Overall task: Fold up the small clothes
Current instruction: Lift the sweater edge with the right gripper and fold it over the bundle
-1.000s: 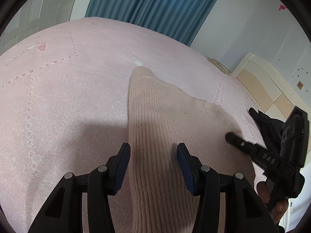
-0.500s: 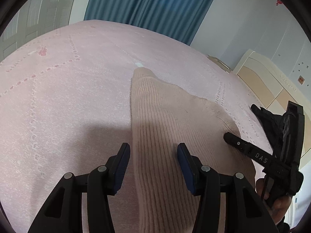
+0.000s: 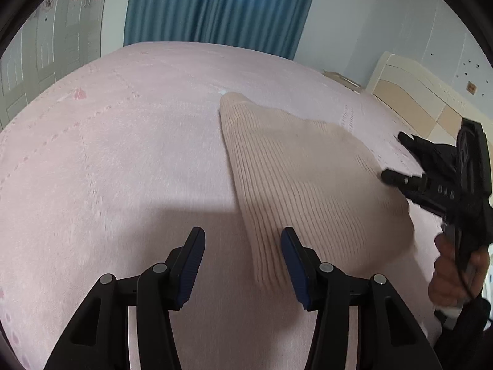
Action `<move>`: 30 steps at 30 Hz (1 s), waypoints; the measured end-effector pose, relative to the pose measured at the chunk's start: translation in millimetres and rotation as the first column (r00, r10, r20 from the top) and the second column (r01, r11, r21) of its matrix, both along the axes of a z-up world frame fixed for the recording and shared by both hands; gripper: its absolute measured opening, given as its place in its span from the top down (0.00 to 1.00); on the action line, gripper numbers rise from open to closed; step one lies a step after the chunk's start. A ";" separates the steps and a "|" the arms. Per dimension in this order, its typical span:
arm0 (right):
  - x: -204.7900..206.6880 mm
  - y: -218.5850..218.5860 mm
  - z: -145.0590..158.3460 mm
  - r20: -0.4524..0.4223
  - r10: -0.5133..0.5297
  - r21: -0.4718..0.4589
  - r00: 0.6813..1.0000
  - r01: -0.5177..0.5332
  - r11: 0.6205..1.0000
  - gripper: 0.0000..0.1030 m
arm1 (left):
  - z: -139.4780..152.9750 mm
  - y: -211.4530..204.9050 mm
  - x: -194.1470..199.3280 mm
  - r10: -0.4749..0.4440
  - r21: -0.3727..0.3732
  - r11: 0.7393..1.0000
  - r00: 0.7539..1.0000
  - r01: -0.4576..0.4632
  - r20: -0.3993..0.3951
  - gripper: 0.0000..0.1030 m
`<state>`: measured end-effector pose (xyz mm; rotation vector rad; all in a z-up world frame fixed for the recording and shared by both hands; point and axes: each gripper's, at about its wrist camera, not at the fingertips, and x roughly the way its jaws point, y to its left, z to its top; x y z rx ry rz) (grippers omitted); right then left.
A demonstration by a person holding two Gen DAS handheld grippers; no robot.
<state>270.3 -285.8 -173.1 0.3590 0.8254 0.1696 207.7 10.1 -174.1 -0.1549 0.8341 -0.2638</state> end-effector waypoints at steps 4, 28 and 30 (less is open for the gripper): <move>-22.5 -0.2 -1.0 -0.008 0.020 0.012 1.000 -0.020 1.000 0.55 | -6.1 2.7 -18.5 -0.008 -0.012 1.000 1.000 0.008 -0.027 0.53; -54.3 60.4 -36.9 -0.088 0.186 -0.159 0.979 -0.198 0.967 0.78 | -14.8 -3.9 -5.7 -0.042 -0.060 0.997 0.996 0.038 -0.073 0.86; -54.3 64.2 -36.6 -0.075 0.204 -0.161 0.976 -0.214 0.963 0.87 | -14.2 -6.2 -6.5 -0.049 -0.059 0.997 0.997 0.045 -0.064 0.86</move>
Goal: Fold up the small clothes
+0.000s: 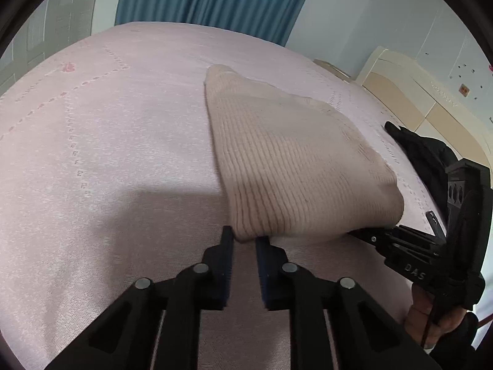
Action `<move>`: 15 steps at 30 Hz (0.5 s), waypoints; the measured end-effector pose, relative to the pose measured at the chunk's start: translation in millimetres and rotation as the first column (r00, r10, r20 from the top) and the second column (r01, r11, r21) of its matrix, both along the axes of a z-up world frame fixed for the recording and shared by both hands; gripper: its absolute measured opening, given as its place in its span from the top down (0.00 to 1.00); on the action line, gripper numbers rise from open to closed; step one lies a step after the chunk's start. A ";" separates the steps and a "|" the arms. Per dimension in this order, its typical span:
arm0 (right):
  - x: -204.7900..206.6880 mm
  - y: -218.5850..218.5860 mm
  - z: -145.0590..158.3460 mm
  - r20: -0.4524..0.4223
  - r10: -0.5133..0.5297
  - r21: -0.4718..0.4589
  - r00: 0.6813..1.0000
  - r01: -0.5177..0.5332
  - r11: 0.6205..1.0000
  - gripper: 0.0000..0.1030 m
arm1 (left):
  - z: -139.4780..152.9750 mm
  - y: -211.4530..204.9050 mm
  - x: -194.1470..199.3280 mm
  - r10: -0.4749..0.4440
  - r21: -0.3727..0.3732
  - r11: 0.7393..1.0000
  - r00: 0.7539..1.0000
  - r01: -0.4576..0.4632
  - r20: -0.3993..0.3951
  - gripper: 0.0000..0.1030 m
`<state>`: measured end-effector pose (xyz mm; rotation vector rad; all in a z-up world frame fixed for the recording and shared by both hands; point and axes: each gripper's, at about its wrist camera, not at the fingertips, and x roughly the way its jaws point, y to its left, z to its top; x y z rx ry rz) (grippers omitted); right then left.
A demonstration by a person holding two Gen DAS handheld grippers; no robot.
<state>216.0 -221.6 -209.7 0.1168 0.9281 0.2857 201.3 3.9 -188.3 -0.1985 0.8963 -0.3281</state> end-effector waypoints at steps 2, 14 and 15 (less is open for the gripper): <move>-2.8 2.0 3.3 0.029 0.002 -0.016 1.000 -0.001 1.000 0.89 | 1.1 -1.6 -2.1 -0.002 0.010 1.000 1.000 0.002 0.013 0.87; -14.2 -26.9 12.5 0.002 -0.053 -0.007 0.999 0.053 0.999 0.87 | 3.6 -22.0 -20.6 -0.074 0.047 0.996 0.997 0.074 -0.005 0.87; -15.8 -29.9 13.7 -0.009 -0.053 0.006 0.999 0.053 0.999 0.84 | 6.5 -17.7 -23.4 -0.074 0.034 0.997 0.997 0.074 -0.005 0.87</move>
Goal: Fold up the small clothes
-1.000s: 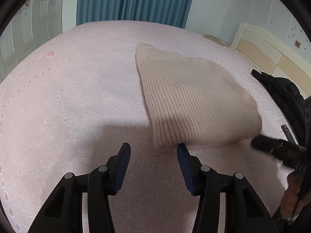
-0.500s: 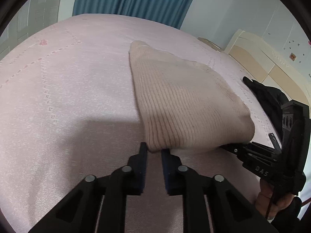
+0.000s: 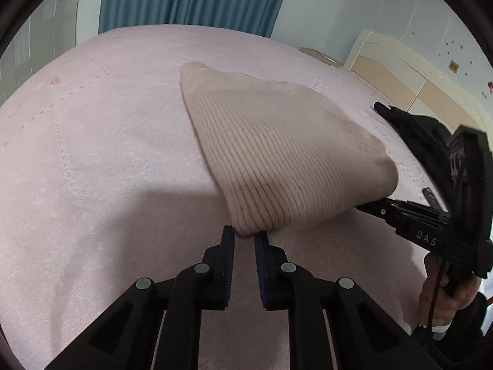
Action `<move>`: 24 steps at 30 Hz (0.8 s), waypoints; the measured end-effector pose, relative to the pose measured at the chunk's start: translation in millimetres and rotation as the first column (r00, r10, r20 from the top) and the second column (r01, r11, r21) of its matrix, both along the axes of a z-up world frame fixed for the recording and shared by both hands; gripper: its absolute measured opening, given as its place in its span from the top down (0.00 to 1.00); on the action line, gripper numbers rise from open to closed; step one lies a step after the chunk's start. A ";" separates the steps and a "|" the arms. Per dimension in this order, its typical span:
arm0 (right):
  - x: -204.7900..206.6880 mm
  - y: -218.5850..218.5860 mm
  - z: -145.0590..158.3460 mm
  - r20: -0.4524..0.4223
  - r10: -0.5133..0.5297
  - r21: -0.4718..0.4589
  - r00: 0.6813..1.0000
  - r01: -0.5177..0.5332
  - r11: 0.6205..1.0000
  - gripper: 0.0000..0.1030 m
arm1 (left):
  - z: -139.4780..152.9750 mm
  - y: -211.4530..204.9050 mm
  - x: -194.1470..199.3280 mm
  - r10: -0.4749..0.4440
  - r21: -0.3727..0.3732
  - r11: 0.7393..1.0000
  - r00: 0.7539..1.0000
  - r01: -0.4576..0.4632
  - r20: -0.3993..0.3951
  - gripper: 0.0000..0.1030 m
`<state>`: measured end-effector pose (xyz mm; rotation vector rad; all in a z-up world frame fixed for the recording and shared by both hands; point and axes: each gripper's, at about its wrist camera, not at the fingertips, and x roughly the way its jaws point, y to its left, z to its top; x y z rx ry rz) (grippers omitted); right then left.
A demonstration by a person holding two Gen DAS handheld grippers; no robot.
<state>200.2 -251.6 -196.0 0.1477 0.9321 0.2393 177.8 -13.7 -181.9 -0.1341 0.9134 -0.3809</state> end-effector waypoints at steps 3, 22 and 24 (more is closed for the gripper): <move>-10.5 -12.9 10.7 0.024 0.031 0.084 0.999 -0.033 0.996 0.84 | 15.3 20.8 -7.7 0.022 -0.096 0.995 0.999 -0.017 0.050 0.68; 80.1 -15.7 37.3 0.097 -0.157 0.045 0.983 0.153 0.987 0.77 | 21.9 -14.3 95.7 0.111 -0.032 0.994 0.991 -0.108 0.071 0.60; 82.5 -15.8 25.6 0.087 -0.158 0.031 0.984 0.156 0.987 0.79 | 10.3 -18.7 102.1 0.100 0.012 0.995 0.994 -0.101 0.052 0.60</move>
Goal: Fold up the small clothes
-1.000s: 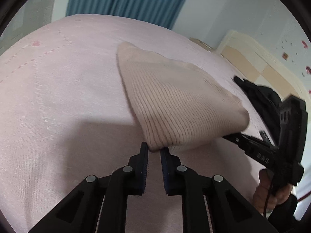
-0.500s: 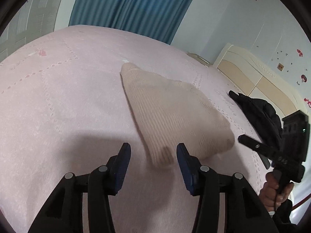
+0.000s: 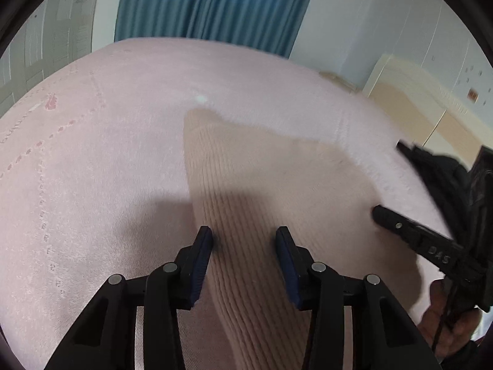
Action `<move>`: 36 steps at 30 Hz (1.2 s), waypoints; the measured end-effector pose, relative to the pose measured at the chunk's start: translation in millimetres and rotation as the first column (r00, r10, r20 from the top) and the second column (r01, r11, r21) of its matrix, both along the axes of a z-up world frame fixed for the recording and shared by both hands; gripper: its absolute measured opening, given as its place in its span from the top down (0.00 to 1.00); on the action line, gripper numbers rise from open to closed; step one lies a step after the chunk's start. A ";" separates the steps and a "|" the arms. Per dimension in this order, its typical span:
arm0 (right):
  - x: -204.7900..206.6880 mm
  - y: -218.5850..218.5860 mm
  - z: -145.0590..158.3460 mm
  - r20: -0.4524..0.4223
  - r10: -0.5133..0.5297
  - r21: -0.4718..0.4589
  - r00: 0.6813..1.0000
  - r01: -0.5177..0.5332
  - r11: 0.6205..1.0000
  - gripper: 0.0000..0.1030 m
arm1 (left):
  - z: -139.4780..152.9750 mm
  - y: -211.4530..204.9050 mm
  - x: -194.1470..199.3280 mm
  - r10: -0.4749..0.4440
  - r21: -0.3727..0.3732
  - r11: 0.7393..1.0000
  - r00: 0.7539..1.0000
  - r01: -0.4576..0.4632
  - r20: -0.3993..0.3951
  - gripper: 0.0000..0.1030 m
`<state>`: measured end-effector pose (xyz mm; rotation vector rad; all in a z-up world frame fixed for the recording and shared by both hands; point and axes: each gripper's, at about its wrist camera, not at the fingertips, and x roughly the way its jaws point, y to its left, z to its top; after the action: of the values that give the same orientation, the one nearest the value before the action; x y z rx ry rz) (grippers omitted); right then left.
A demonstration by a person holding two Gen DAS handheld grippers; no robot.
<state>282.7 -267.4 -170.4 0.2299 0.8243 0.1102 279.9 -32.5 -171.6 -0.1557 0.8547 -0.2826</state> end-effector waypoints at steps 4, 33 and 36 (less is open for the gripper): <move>3.3 -2.1 -8.8 -0.024 -0.005 -0.015 1.000 0.004 1.000 0.79 | -2.1 0.3 0.2 -0.024 0.010 1.000 0.999 0.024 0.031 0.59; 14.7 -8.0 -19.4 -0.071 -0.020 0.003 0.997 0.021 1.000 0.79 | -9.4 1.5 8.6 0.006 0.004 1.000 1.000 -0.006 0.000 0.48; 11.2 -10.5 -17.1 -0.059 -0.020 -0.012 0.998 0.019 1.000 0.71 | -8.6 3.5 7.1 0.008 -0.002 1.000 1.000 -0.008 0.004 0.47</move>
<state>293.9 -278.0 -187.5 0.2314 0.8813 0.0805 287.1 -28.9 -180.2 -0.1600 0.8502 -0.2766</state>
